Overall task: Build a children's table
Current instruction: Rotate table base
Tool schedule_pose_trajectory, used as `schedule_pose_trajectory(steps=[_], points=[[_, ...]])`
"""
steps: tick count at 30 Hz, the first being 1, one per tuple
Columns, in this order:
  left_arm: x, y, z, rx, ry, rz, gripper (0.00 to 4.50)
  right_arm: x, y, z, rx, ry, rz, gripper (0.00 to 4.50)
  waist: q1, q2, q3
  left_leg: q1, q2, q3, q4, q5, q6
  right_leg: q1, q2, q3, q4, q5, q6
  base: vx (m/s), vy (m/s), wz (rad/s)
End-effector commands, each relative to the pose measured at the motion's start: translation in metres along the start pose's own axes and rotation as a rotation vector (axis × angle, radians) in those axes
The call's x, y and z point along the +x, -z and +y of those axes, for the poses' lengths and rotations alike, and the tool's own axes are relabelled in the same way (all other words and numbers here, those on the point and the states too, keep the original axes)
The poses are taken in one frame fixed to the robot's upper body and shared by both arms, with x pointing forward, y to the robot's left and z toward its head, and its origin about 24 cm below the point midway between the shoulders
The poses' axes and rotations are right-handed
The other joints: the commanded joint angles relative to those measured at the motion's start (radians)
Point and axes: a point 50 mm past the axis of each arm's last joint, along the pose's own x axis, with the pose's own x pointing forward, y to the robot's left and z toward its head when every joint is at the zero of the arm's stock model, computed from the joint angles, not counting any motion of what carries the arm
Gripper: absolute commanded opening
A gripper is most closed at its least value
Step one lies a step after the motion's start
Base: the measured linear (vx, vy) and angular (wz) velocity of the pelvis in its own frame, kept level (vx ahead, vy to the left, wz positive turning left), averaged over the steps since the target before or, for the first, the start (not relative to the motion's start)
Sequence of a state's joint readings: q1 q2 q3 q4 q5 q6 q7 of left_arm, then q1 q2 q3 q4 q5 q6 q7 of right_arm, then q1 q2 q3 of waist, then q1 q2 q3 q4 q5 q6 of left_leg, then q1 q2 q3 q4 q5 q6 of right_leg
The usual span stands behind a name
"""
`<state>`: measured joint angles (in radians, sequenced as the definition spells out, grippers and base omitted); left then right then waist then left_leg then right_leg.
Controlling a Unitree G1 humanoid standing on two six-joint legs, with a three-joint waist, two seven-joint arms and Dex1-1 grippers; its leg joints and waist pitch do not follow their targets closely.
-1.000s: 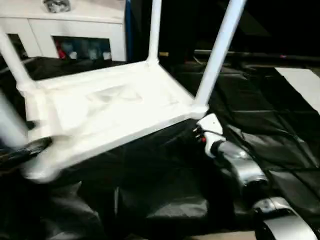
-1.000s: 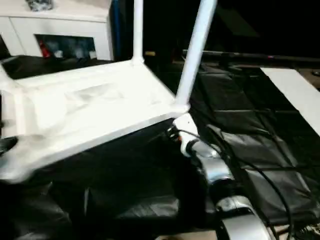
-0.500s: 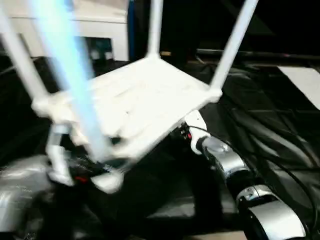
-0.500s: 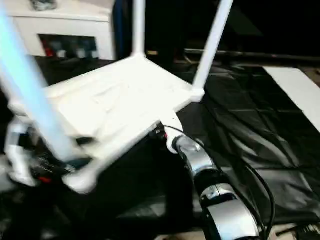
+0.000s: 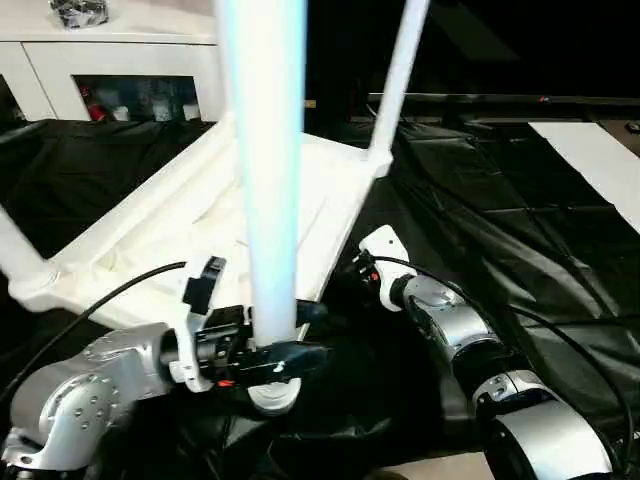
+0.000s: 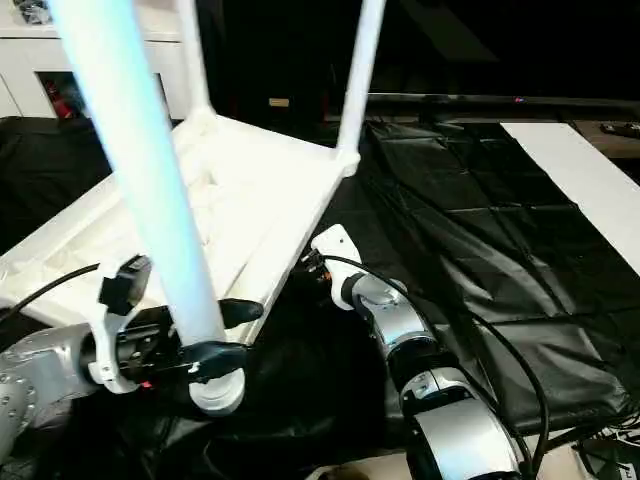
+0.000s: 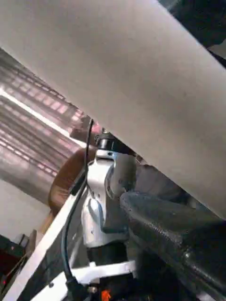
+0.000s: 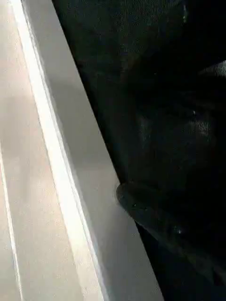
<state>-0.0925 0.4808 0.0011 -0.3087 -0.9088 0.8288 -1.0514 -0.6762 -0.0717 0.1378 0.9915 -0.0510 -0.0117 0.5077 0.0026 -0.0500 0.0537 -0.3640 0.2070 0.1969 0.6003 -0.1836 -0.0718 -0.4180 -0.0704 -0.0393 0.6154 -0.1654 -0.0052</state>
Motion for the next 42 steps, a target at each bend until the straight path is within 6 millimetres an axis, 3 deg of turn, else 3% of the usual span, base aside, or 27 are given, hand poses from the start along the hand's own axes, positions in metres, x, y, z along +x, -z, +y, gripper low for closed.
schedule_pose_trajectory(steps=[1, 6, 10, 14, 16, 17, 18, 21, 24, 25, 26, 27, 28, 30, 31, 32, 34, 35, 38, 42], points=[[0.013, -0.004, -0.003, 0.027, 0.043, 0.007, 4.46, 0.005, -0.008, 0.021, -0.022, -0.134, -0.061, 3.45, 0.006, 0.025, -0.059, 0.012, 0.016, -0.011, -0.076, -0.318, -0.043, 0.045, -0.039, 0.034, -0.066, -0.267, -0.197, 0.000, 0.000, 0.00], [0.027, -0.008, 0.006, 0.063, 0.039, -0.013, 4.46, 0.007, -0.014, 0.039, -0.057, -0.268, -0.105, 3.45, 0.005, 0.022, -0.059, 0.008, 0.018, -0.015, -0.078, -0.314, -0.037, 0.049, -0.044, 0.034, -0.070, -0.294, -0.190, 0.000, 0.000, 0.00], [0.036, -0.010, 0.010, 0.078, 0.042, -0.021, 4.46, 0.008, -0.014, 0.041, -0.065, -0.272, -0.104, 3.45, 0.003, 0.021, -0.058, 0.009, 0.018, -0.016, -0.077, -0.319, -0.037, 0.047, -0.046, 0.035, -0.073, -0.322, -0.188, 0.000, 0.000, 0.00], [0.056, -0.013, 0.017, 0.106, 0.059, -0.033, 4.46, 0.008, -0.016, 0.042, -0.063, -0.285, -0.117, 3.45, 0.007, 0.026, -0.060, 0.013, 0.017, -0.015, -0.075, -0.308, -0.033, 0.046, -0.044, 0.035, -0.074, -0.292, -0.199, 0.000, 0.000, 0.00], [0.059, -0.013, 0.018, 0.108, 0.062, -0.033, 4.46, 0.008, -0.016, 0.042, -0.062, -0.289, -0.119, 3.45, 0.007, 0.024, -0.060, 0.011, 0.017, -0.015, -0.076, -0.309, -0.033, 0.047, -0.044, 0.035, -0.074, -0.290, -0.200, 0.000, 0.000, 0.00], [0.071, -0.012, 0.020, 0.128, 0.071, -0.041, 4.46, 0.007, -0.016, 0.043, -0.065, -0.292, -0.119, 3.45, 0.007, 0.026, -0.061, 0.009, 0.018, -0.016, -0.076, -0.300, -0.031, 0.050, -0.044, 0.034, -0.073, -0.275, -0.202, 0.000, 0.000, 0.00], [0.071, -0.012, 0.020, 0.128, 0.071, -0.041, 4.46, 0.007, -0.016, 0.043, -0.065, -0.292, -0.119, 3.45, 0.008, 0.025, -0.061, 0.013, 0.018, -0.014, -0.074, -0.302, -0.029, 0.046, -0.044, 0.035, -0.075, -0.272, -0.203, 0.000, 0.000, 0.00], [0.085, -0.012, 0.032, 0.197, -0.013, -0.054, 4.46, 0.007, -0.016, 0.041, -0.070, -0.275, -0.121, 3.45, 0.006, 0.025, -0.063, 0.007, 0.018, -0.016, -0.076, -0.287, -0.023, 0.053, -0.044, 0.033, -0.073, -0.240, -0.211, 0.000, 0.000, 0.00], [0.095, -0.013, 0.056, 0.326, -0.205, -0.040, 4.46, 0.006, -0.017, 0.037, -0.059, -0.241, -0.130, 3.45, 0.008, 0.025, -0.064, 0.012, 0.015, -0.016, -0.072, -0.302, -0.012, 0.052, -0.044, 0.033, -0.081, -0.257, -0.196, 0.000, 0.000, 0.00], [0.095, -0.013, 0.060, 0.341, -0.237, -0.036, 4.46, 0.006, -0.017, 0.036, -0.059, -0.237, -0.130, 3.45, 0.005, 0.026, -0.063, 0.003, 0.018, -0.019, -0.077, -0.299, -0.014, 0.059, -0.047, 0.031, -0.080, -0.268, -0.194, 0.000, 0.000, 0.00], [0.095, -0.013, 0.068, 0.395, -0.313, -0.012, 4.46, 0.005, -0.016, 0.033, -0.057, -0.217, -0.131, 3.45, 0.005, 0.024, -0.063, 0.002, 0.017, -0.022, -0.077, -0.312, -0.016, 0.058, -0.047, 0.028, -0.081, -0.304, -0.184, 0.000, 0.000, 0.00], [0.095, -0.013, 0.070, 0.410, -0.328, -0.003, 4.46, 0.005, -0.016, 0.032, -0.056, -0.210, -0.132, 3.45, 0.004, 0.022, -0.065, 0.003, 0.017, -0.022, -0.074, -0.312, -0.017, 0.058, -0.049, 0.029, -0.081, -0.321, -0.177, 0.000, 0.000, 0.00], [0.092, -0.010, 0.078, 0.435, -0.406, 0.052, 4.46, 0.003, -0.015, 0.025, -0.047, -0.170, -0.134, 3.45, 0.006, 0.032, -0.064, 0.003, 0.017, -0.024, -0.076, -0.311, -0.018, 0.057, -0.051, 0.029, -0.081, -0.318, -0.180, 0.000, 0.000, 0.00], [0.084, -0.010, 0.087, 0.480, -0.495, 0.090, 4.46, -0.003, -0.014, 0.011, -0.026, -0.098, -0.141, 3.45, 0.005, 0.032, -0.065, 0.011, 0.015, -0.021, -0.072, -0.323, -0.013, 0.050, -0.046, 0.030, -0.086, -0.301, -0.187, 0.000, 0.000, 0.00], [0.081, -0.010, 0.089, 0.491, -0.512, 0.089, 4.46, -0.007, -0.013, 0.004, -0.020, -0.071, -0.146, 3.45, 0.006, 0.033, -0.065, 0.010, 0.014, -0.022, -0.072, -0.318, -0.012, 0.054, -0.045, 0.030, -0.083, -0.293, -0.191, 0.000, 0.000, 0.00], [0.079, -0.011, 0.090, 0.496, -0.513, 0.081, 4.46, -0.010, -0.013, 0.000, -0.018, -0.057, -0.150, 3.45, 0.009, 0.031, -0.065, 0.007, 0.013, -0.020, -0.070, -0.304, -0.004, 0.055, -0.047, 0.030, -0.083, -0.284, -0.201, 0.000, 0.000, 0.00], [0.074, -0.010, 0.091, 0.506, -0.508, 0.085, 4.46, -0.017, -0.011, -0.010, -0.016, -0.030, -0.156, 3.45, 0.015, 0.045, -0.064, 0.009, 0.014, -0.021, -0.070, -0.309, -0.003, 0.053, -0.048, 0.030, -0.084, -0.295, -0.207, 0.000, 0.000, 0.00], [0.070, -0.009, 0.093, 0.522, -0.502, 0.097, 4.46, -0.022, -0.010, -0.015, -0.019, -0.017, -0.157, 3.45, 0.015, 0.042, -0.062, 0.009, 0.013, -0.020, -0.071, -0.316, 0.001, 0.051, -0.045, 0.028, -0.091, -0.309, -0.200, 0.000, 0.000, 0.00], [0.062, -0.004, 0.093, 0.540, -0.455, 0.155, 4.46, -0.035, -0.006, -0.026, -0.042, -0.013, -0.154, 3.45, 0.016, 0.049, -0.062, 0.011, 0.010, -0.023, -0.070, -0.341, -0.003, 0.051, -0.045, 0.027, -0.095, -0.385, -0.172, 0.000, 0.000, 0.00], [0.046, 0.004, 0.092, 0.517, -0.372, 0.236, 4.46, -0.055, 0.003, -0.036, -0.117, -0.048, -0.115, 3.45, 0.024, 0.052, -0.061, 0.008, 0.010, -0.024, -0.071, -0.328, 0.001, 0.051, -0.043, 0.027, -0.096, -0.393, -0.168, 0.000, 0.000, 0.00]])
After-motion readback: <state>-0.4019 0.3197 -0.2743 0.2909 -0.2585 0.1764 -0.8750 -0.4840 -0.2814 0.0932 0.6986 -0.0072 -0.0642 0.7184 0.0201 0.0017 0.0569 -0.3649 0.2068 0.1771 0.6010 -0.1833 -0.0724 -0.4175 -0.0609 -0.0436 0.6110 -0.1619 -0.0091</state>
